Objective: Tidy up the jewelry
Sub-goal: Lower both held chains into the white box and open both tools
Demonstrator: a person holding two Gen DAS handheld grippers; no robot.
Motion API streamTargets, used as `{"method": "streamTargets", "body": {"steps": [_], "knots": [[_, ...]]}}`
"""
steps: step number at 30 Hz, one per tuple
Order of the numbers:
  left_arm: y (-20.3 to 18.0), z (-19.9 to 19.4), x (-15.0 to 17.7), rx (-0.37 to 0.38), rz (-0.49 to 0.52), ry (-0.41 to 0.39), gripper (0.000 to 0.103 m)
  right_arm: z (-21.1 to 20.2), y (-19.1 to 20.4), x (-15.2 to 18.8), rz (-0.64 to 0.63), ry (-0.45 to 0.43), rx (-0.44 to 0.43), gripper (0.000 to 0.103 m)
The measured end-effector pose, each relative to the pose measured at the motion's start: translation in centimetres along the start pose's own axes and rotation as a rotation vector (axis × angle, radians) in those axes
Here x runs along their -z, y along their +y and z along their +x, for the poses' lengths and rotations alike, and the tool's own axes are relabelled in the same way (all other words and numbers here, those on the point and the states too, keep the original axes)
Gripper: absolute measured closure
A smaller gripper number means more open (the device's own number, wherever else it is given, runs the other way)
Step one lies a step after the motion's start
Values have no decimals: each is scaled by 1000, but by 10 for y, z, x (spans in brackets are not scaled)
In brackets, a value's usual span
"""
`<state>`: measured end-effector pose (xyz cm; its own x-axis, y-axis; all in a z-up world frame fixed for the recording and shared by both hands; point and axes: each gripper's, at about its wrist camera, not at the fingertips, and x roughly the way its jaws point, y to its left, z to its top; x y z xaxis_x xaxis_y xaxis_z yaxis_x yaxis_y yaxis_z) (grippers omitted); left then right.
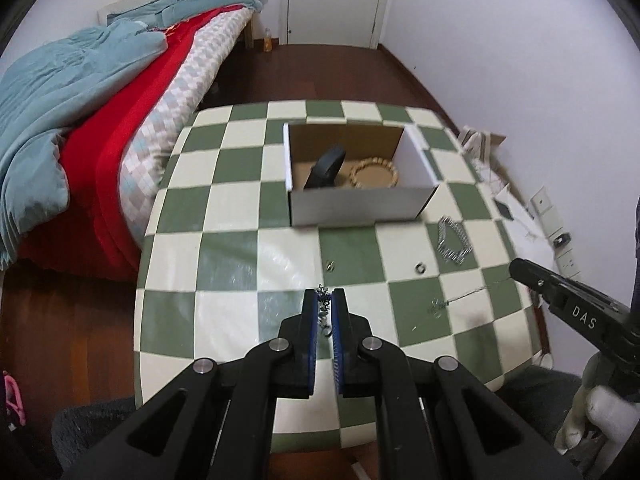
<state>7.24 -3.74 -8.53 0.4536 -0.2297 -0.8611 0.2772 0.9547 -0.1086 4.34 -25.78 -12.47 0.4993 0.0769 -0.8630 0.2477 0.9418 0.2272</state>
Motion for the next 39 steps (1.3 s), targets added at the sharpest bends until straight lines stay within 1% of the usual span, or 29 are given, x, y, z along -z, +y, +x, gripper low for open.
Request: {"method": "streamTargets", "body": {"steps": [7,12,17,19,22,25,28,33,39], "knots": [[-7,-18,-28,70,-8,-44,99,-33,18,-25,-18,-47,-51,90],[-13,-26,-52,123,1,-64,99,-52,34,-46,-62,-79,-52,90],[-16,-32,-85,178,11,-81,99,-71,46,-71,-90,-112,-54,90],[-14,-32,-103,201,4,-88,99,-77,51,-84,-98,-128,-58,90],[-11,-27,-123,213,2,-85,99,-84,58,-104,-108,-150,-64,90],[-8,-14,-142,211,2,-67,99,-85,67,-124,-116,-163,-69,90],[-5,6,-154,211,-4,-26,99,-79,73,-141,-120,-163,-75,90],[1,40,-160,213,-8,49,99,-57,82,-163,-131,-142,-72,90],[11,91,-159,231,-43,159,99,-19,83,-183,-126,-81,-76,90]]}}
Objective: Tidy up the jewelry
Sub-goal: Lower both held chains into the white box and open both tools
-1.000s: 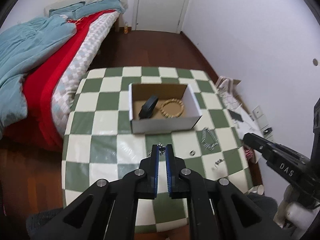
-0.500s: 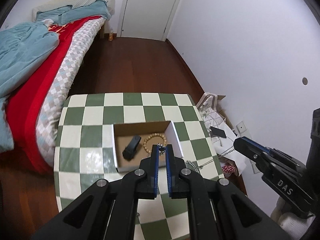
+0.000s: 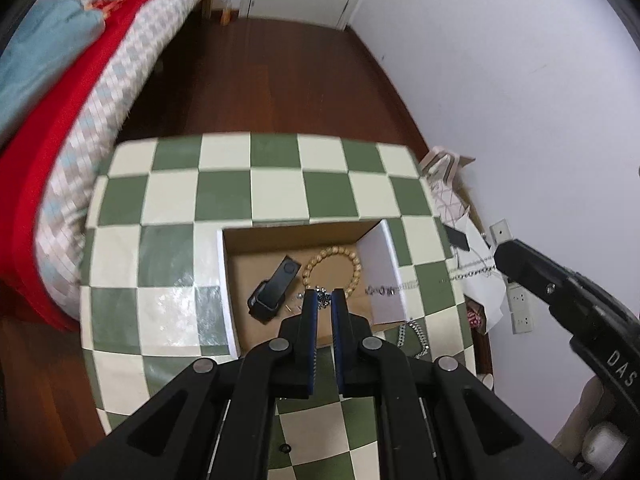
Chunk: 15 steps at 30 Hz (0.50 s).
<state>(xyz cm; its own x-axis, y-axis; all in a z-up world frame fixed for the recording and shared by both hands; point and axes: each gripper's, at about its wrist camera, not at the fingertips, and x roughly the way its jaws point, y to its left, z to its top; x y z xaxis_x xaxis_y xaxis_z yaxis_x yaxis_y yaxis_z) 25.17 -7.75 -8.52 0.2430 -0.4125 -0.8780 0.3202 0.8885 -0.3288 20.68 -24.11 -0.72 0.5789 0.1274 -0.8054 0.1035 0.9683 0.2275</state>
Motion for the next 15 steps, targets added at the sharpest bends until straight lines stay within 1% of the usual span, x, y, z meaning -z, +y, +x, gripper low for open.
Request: {"method": "streamTargets", "body": {"steps": [4,8,11,14,15], "knots": [[10,25,0,22,-38,60,98,34,-7,-6,16,62,-1,90],[14,36,-3,16,-53,91,98,66,-14,-9,28,129,-4,90],[14,37,-7,-21,-57,96,96,85,-18,-12,38,168,-18,90],[13,33,-11,-80,-44,71,92,98,-22,-17,62,201,-42,89],[14,31,-12,-105,-41,61,83,102,-25,-18,78,211,-47,88]]}}
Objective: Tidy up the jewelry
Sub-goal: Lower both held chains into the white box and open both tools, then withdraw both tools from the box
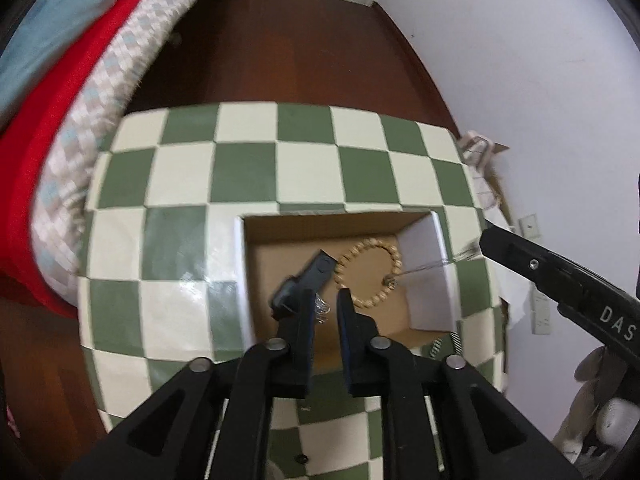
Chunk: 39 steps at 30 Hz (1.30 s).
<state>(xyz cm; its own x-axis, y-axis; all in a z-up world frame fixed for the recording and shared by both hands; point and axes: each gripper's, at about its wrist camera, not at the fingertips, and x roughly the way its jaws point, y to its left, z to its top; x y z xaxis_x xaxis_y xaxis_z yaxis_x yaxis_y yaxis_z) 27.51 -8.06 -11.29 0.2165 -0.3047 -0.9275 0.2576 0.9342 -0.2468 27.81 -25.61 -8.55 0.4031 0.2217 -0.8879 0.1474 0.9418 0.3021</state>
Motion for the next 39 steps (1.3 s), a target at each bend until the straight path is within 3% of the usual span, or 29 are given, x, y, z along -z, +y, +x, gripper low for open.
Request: {"method": "streamTargets", "body": {"steps": [1,2,3,5,7,10,12,17,22,39], "knots": [[0,-2,-1,-42,2,-7,60,2,-3,-2,11,8,4,86],[1,-4,-2,-74,4,-18,31,4,-5,-3,19,12,9,72],[2,-6,-2,-85,2,-32,23,5,-9,-4,31,13,15,55],[5,-11,-1,-113,5,-70,21,7,-13,-3,40,19,25,45],[6,-16,2,-172,20,-104,20,6,-15,-1,31,19,59,45],[8,-19,9,-247,34,-148,0,5,-15,8,-8,18,149,36],[10,-21,17,-275,36,-172,0,8,-12,19,-56,18,241,9],[13,-23,38,-336,36,-216,0,20,-13,47,-92,50,339,0],[11,-35,55,-407,34,-255,0,22,-11,69,-90,34,368,0],[-12,-123,119,-393,31,-431,0,-69,30,113,-118,-191,384,0]]}}
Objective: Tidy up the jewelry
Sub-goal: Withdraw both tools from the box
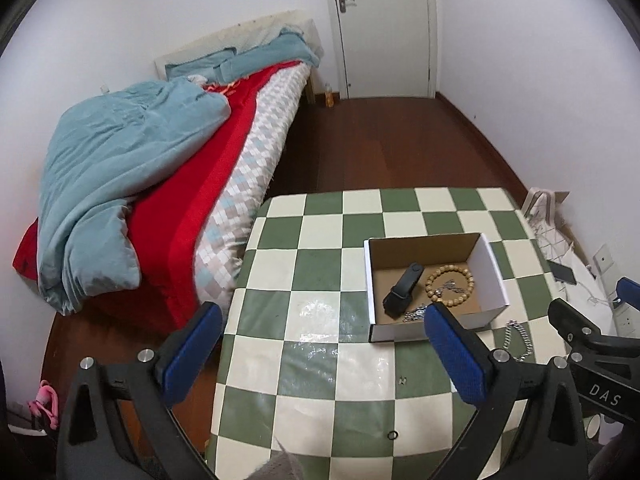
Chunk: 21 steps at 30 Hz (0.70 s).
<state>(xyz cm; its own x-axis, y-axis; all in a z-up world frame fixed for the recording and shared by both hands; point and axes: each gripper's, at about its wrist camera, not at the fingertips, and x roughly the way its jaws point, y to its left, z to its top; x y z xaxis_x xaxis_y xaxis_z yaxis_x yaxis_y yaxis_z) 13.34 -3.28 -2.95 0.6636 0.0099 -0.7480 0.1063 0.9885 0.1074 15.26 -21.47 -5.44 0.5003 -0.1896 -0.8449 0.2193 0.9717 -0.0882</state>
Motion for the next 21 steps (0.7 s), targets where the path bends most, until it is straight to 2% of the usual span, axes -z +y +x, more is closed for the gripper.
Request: {"method": "streamTargets", "body": {"steps": [11,21], "knots": [[2,-59,19,25,-5,-85,0,-81,-7,25,4,-131,12,0],[4,-92,34,47,-21,-145,0,-125,-11,53,35,-185,-32,0]]}}
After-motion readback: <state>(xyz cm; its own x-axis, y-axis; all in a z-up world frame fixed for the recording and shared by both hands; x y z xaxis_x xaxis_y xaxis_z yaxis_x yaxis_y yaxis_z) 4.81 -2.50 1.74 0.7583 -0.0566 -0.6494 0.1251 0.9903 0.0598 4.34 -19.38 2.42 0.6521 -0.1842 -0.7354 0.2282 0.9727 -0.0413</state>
